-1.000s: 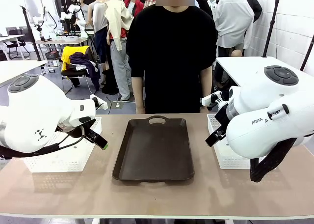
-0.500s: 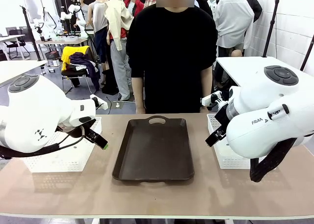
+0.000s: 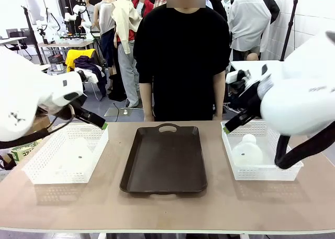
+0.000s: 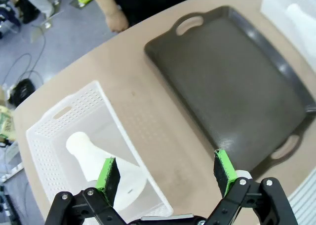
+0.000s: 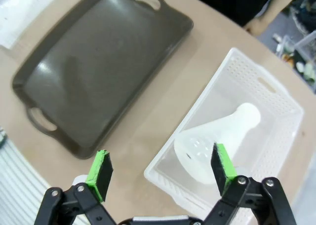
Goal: Prepare the laboratory tools.
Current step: Pick up the Big flask that the person points to.
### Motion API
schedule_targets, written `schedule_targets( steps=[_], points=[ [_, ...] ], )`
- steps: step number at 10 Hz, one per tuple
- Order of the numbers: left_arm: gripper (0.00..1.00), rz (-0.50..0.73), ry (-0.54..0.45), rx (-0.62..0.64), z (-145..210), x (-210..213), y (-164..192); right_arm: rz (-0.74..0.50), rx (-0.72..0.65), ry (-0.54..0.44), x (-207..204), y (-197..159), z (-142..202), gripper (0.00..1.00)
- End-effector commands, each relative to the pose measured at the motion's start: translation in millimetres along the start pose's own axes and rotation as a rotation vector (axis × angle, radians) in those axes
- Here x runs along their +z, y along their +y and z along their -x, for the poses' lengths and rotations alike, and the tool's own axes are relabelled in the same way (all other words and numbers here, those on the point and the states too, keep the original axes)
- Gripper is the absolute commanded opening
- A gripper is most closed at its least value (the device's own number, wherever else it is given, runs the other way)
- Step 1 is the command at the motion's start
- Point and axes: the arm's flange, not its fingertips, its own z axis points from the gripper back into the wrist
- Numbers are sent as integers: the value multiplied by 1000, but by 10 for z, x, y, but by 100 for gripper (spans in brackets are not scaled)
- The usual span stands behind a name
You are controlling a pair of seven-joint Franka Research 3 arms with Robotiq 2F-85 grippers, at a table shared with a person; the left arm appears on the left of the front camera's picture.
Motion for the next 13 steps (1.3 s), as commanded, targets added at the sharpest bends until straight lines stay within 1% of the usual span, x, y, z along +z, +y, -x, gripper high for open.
schedule_targets(
  steps=[1,2,3,4,6,7,9,10,11,12,13],
  points=[
    [100,183,-32,75,159,201,172,-118,-81,-42,299,-310,286,100],
    [100,213,-58,141,203,327,278,-187,-133,-54,459,-455,384,100],
    [100,256,-56,178,256,402,384,-227,-176,-49,550,-589,468,100],
    [100,285,-41,200,302,431,500,-241,-206,-54,607,-708,533,100],
    [100,395,-36,268,385,473,709,-285,-258,-66,636,-891,622,100],
    [100,481,-27,322,421,445,836,-331,-275,-57,608,-991,628,100],
    [100,650,18,429,543,344,1094,-488,-329,-18,440,-1264,630,100],
    [100,678,25,483,598,279,1215,-562,-359,-17,324,-1393,626,100],
    [100,748,34,535,698,175,1347,-656,-381,-7,182,-1565,650,100],
    [100,782,42,564,778,108,1425,-691,-424,11,55,-1694,679,100],
    [100,822,49,597,850,64,1463,-815,-450,7,-61,-1806,725,100]
  ],
)
